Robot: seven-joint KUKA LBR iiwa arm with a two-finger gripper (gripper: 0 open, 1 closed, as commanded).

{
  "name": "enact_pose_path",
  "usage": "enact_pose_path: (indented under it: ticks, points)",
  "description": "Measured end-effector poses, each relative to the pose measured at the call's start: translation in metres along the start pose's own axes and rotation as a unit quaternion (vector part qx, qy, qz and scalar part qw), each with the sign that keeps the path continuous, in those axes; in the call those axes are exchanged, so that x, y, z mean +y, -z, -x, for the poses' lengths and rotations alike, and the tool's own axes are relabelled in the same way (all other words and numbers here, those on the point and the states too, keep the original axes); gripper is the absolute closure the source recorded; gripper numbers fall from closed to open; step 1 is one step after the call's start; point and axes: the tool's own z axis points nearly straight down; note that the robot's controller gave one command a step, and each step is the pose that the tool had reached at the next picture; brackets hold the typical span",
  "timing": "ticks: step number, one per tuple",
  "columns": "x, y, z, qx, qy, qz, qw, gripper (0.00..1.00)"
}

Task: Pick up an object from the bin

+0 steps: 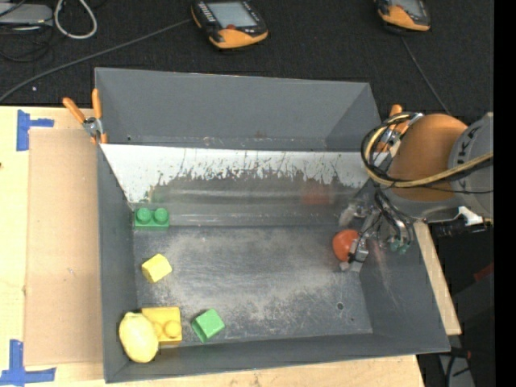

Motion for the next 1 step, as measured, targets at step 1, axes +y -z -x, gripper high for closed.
enact_pose_path:
  ticks: [1]
  points:
    - [-0.0009, 0.0, 0.0098, -0.0006, -0.007, 0.0, 1.0, 0.0]
